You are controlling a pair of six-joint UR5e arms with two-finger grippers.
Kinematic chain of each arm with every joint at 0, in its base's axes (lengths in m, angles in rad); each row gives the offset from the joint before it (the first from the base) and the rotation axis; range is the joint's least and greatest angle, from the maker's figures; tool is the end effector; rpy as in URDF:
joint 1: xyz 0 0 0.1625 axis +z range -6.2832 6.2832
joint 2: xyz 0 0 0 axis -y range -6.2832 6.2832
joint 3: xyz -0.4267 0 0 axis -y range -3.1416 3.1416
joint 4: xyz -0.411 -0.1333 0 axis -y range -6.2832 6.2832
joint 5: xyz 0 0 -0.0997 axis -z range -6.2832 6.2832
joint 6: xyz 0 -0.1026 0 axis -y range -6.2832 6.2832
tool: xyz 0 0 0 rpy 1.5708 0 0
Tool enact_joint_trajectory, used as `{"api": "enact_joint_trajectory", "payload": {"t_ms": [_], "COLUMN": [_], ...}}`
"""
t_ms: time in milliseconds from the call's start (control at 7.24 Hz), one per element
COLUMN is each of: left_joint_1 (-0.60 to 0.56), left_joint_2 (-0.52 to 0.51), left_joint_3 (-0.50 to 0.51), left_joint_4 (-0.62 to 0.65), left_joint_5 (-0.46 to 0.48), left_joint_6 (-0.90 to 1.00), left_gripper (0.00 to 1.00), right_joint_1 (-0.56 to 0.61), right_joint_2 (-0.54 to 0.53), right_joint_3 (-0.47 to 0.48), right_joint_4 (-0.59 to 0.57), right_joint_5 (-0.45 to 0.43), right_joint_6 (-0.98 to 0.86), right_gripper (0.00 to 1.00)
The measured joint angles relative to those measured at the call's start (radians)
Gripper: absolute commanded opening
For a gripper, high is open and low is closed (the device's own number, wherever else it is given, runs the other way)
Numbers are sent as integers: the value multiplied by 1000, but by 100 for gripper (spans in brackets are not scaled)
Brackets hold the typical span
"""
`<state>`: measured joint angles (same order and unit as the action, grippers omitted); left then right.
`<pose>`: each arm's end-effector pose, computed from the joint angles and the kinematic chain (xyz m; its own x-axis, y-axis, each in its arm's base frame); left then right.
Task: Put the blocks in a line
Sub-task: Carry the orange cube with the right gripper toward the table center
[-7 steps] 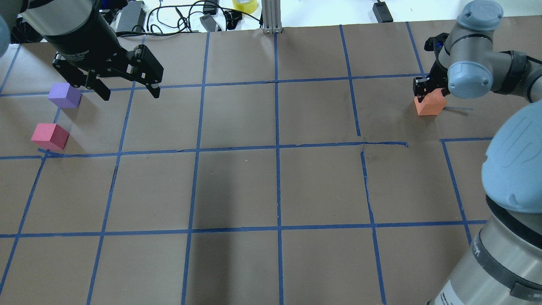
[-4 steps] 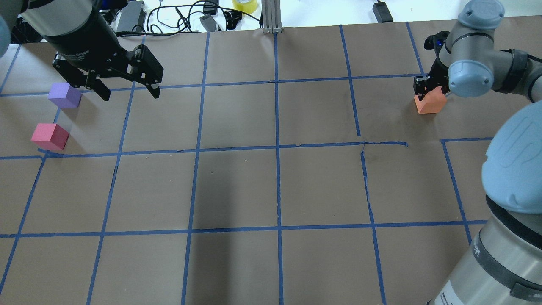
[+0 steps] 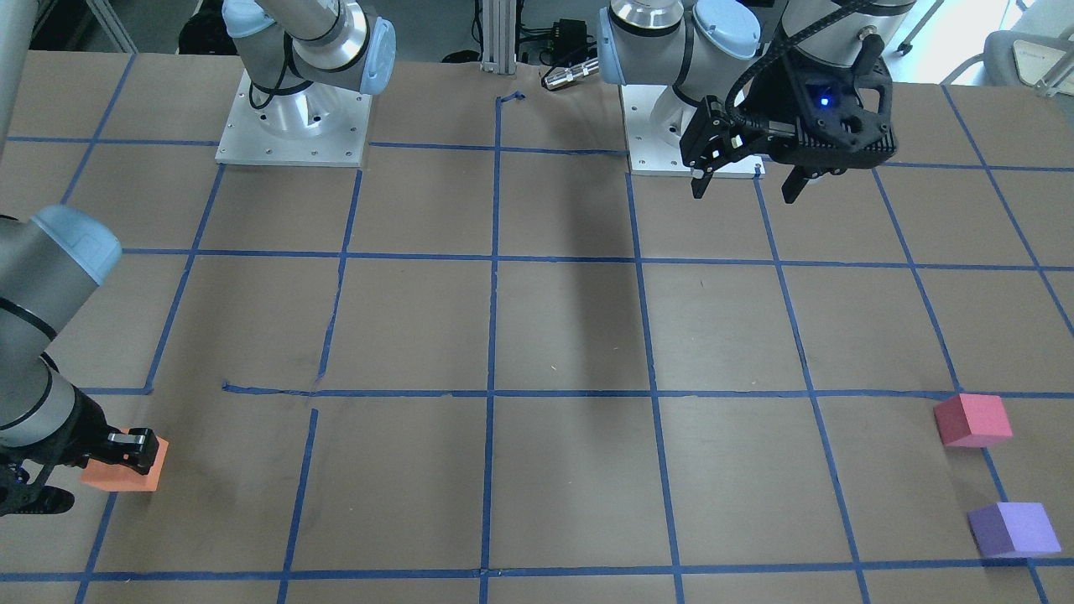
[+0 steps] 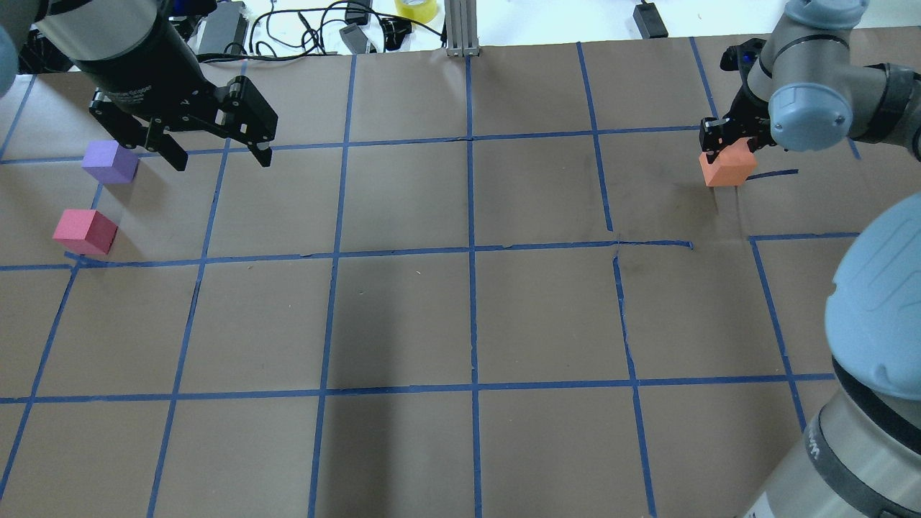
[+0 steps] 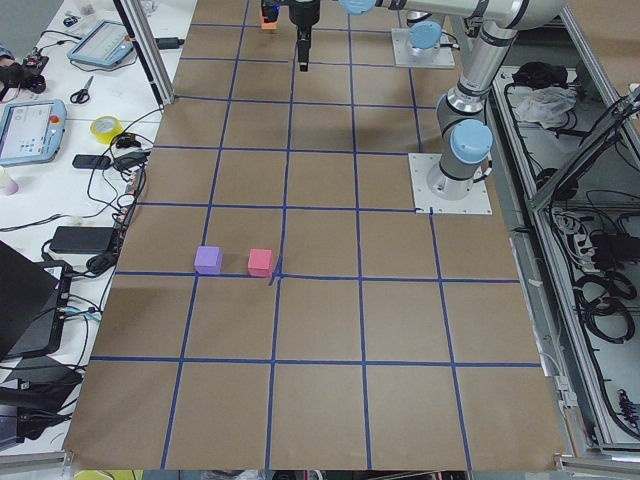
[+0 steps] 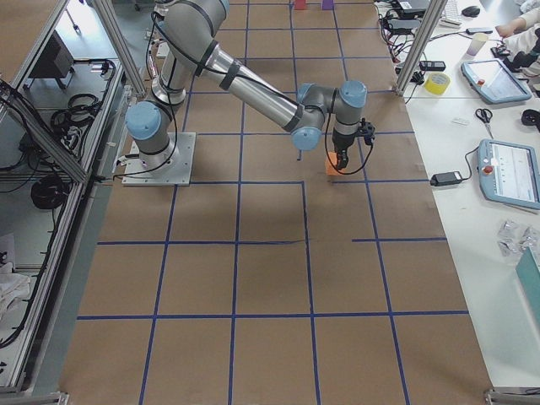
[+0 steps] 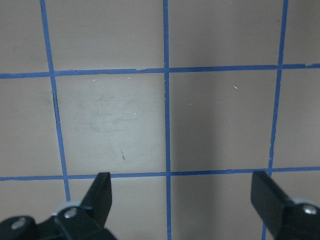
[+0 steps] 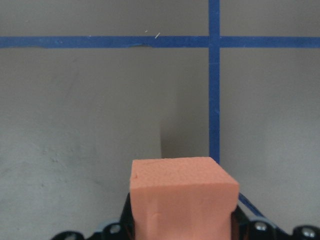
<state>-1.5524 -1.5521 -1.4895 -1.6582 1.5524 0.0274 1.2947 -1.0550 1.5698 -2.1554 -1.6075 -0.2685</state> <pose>-0.1259 -0.5044 0.5288 -0.9998 0.0092 0.0180 0.0090 0.9999 -0.0131 -0.0593 -0.6846 0.2360 -0.9985 0.0104 0.0538 0.0073 0.9983 -0.0575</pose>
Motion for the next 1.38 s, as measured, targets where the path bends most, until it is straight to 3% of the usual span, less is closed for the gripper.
{"api": "enact_joint_trajectory", "payload": {"t_ms": [829,1381], "left_joint_1": [0,1], "left_joint_2": [1,1], "left_joint_3": [0,0], "left_joint_4": [0,0], "left_joint_5": [0,2], "left_joint_6": [2,1], "left_gripper": [100,100], "right_joint_1": [171,311], "right_joint_2": [-88,-74], "right_joint_3": [-5,-77], "right_joint_4": [87,90], "right_joint_5": [81,157], "right_joint_6": [248,495], "right_gripper": [0,0]}}
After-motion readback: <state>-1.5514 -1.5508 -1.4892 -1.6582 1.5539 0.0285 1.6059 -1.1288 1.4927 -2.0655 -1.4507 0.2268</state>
